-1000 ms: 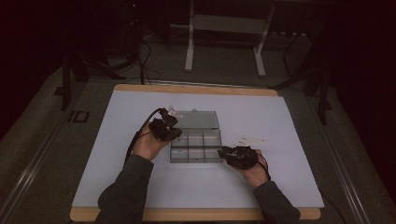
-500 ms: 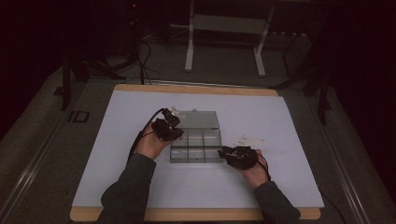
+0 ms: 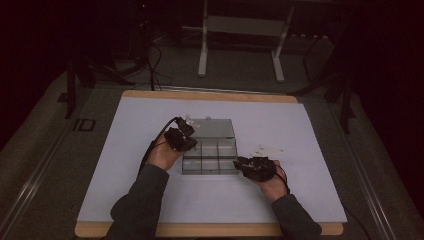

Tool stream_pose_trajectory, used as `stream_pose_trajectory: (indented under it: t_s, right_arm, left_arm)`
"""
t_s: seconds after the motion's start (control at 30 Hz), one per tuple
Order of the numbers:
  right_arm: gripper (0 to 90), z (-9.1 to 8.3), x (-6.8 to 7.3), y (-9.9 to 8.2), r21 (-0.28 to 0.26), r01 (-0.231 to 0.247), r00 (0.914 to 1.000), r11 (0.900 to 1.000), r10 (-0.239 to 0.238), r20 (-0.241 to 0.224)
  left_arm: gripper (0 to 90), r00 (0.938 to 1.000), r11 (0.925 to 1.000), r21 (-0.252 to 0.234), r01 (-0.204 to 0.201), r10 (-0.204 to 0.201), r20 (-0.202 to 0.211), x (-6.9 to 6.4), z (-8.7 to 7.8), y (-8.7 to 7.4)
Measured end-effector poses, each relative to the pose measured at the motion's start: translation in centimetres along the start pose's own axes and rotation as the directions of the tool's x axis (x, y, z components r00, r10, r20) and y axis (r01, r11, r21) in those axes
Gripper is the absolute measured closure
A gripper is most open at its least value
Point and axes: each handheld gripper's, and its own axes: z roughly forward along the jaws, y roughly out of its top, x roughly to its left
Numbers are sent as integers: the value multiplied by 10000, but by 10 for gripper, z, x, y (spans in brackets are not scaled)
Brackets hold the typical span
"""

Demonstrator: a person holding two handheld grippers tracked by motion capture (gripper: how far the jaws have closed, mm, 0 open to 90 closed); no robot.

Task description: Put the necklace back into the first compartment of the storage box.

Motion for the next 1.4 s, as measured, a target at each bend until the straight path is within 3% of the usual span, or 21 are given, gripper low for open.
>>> stream_pose_trajectory:
  t_s: [1.4]
  right_arm:
    - [685, 0, 0, 0, -3, 21, 10000, 10000, -21, -16]
  left_arm:
    - [861, 9999, 9982, 594, -103, 106, -49, 0, 21, -4]
